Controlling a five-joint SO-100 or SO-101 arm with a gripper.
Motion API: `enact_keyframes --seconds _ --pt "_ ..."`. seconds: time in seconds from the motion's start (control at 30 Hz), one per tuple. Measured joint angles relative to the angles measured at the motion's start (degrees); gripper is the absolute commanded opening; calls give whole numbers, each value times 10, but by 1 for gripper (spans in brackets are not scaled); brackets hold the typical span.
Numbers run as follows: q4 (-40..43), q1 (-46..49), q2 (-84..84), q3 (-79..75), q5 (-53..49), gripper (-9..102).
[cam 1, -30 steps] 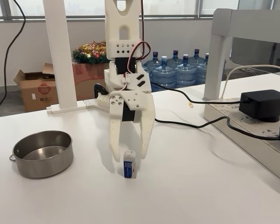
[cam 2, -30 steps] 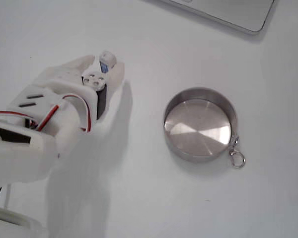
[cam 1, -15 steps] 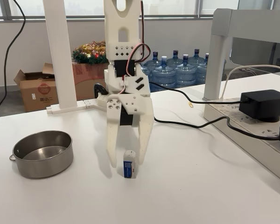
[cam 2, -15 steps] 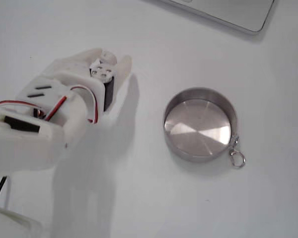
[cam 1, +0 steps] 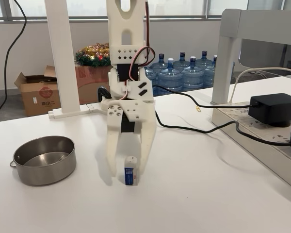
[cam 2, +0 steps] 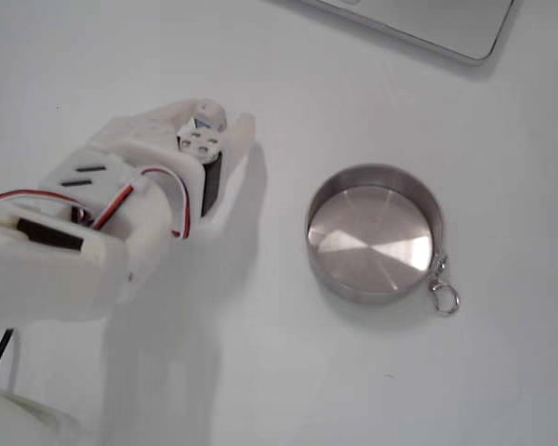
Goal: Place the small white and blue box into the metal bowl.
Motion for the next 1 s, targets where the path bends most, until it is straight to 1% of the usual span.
enact_keyframes --seconds 0.37,0.53,0.63,1.0 --pt "0 0 -11 0 0 18" --pt "0 -7 -11 0 0 8" --pt "0 -8 -11 0 2 4" --pt "0 -8 -11 0 1 3"
